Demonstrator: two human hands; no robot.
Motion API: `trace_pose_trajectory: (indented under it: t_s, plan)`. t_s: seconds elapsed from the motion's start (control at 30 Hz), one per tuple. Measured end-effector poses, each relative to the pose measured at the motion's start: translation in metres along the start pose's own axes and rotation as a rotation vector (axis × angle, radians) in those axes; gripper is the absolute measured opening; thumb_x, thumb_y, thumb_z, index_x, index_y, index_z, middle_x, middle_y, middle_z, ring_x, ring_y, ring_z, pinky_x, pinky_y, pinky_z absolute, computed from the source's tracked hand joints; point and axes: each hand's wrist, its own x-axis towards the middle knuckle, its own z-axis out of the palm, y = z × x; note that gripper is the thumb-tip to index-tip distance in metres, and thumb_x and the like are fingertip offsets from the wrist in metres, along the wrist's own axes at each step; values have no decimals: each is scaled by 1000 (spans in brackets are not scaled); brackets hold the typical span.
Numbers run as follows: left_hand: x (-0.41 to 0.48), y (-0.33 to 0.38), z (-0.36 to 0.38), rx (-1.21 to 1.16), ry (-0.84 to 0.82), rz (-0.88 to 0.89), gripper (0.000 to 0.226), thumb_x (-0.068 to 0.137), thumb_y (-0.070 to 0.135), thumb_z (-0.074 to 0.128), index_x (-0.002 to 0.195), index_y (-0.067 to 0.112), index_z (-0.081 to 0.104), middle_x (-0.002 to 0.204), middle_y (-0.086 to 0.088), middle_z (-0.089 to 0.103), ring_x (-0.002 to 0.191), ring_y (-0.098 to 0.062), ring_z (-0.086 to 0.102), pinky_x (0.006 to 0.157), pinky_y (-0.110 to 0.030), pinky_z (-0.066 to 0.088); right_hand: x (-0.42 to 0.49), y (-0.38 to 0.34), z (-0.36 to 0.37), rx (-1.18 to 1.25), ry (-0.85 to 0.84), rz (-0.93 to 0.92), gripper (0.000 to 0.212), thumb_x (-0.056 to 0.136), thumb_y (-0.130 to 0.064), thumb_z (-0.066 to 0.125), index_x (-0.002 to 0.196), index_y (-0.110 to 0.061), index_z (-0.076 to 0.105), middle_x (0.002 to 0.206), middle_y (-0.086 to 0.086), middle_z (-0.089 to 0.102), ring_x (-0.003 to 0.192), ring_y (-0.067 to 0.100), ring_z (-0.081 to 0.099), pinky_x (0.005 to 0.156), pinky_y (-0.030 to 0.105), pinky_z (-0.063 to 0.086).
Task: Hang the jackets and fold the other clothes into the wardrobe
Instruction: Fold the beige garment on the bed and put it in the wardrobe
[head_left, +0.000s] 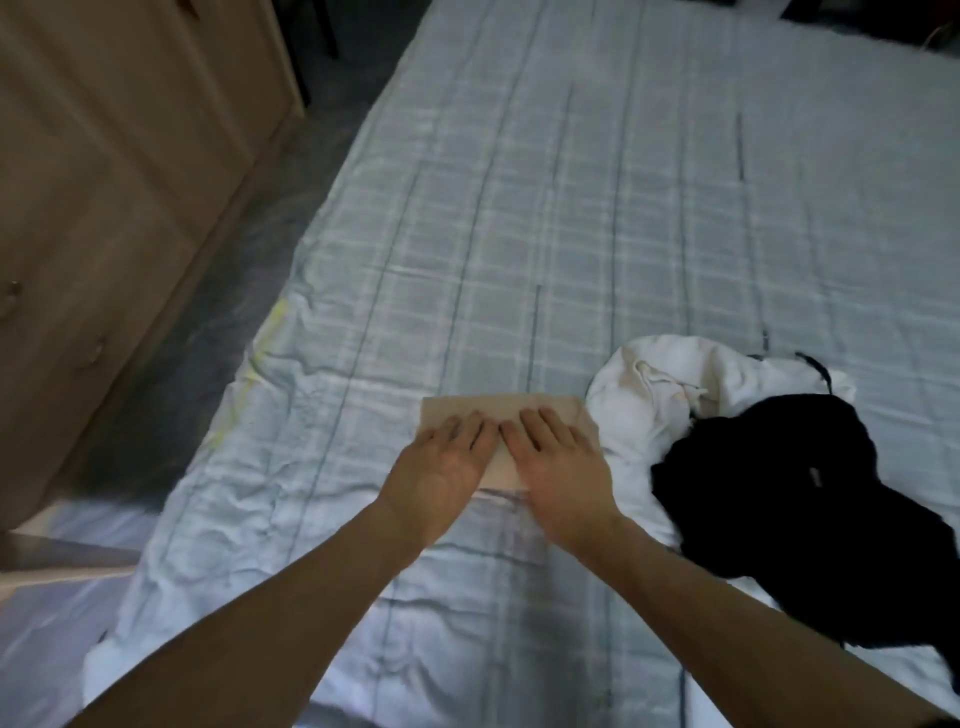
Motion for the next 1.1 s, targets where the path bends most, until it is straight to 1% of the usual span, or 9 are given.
trace_pose_trajectory:
  t_s: [0.13,0.27,0.43,0.53,0.6,0.73,0.97,1.03,1.1]
  plan:
    - [-39,15,-105,14,14,-121,72,50,11,93,119,8,71,118,-11,71,96,-27,73,69,-35,61,-27,-15,-95,23,134,-85,39,77,-12,69,116,-12,66,112,12,68,106,34,66,79,45,55]
    - [-101,21,-206,87,59,-243,71,62,13,89,129,12,65,129,-8,67,108,-26,69,79,-36,60,-53,-51,-184,60,255,-194,54,72,-13,77,124,-15,62,124,10,65,116,33,62,89,47,55]
    - [-190,17,-297,175,103,-414,71,63,14,86,130,13,64,130,-7,66,108,-24,69,75,-33,60,-69,-122,-266,116,389,-416,57,67,-6,79,122,-15,65,124,9,66,117,31,63,88,45,55]
    - [-241,5,-331,221,92,-545,61,98,22,51,153,13,27,156,-7,36,136,-26,46,95,-40,50,-72,-175,-307,152,473,-550,49,68,-14,83,114,-15,68,114,7,70,107,27,68,82,40,57]
    - [-276,-5,-354,289,176,-631,56,100,25,36,153,13,24,157,-7,33,138,-26,43,95,-41,49,-70,-212,-332,184,540,-648,56,61,-19,86,113,-16,68,111,6,69,103,26,68,81,39,57]
    - [-355,-9,-381,330,213,-835,57,100,23,43,152,14,23,158,-5,30,137,-25,42,96,-42,50,-74,-284,-359,279,593,-818,73,52,-10,87,121,-9,66,122,10,66,112,31,64,90,42,54]
    - [-509,-1,-375,208,156,-1144,71,86,23,67,146,14,30,145,-2,45,121,-24,56,74,-41,57,-126,-425,-353,370,521,-1095,76,44,-3,85,118,-8,69,117,10,69,104,32,67,84,39,58]
    - [-555,0,-366,169,158,-1191,69,80,24,69,141,16,37,136,1,54,113,-23,62,62,-37,52,-146,-465,-350,355,483,-1163,77,40,-6,86,116,-11,70,114,7,69,100,30,68,80,37,58]
    - [-599,2,-362,133,161,-1229,58,75,28,67,129,19,48,115,5,65,93,-23,69,52,-33,40,-166,-505,-346,353,441,-1220,76,40,-7,86,115,-12,70,113,5,70,99,29,69,79,37,59]
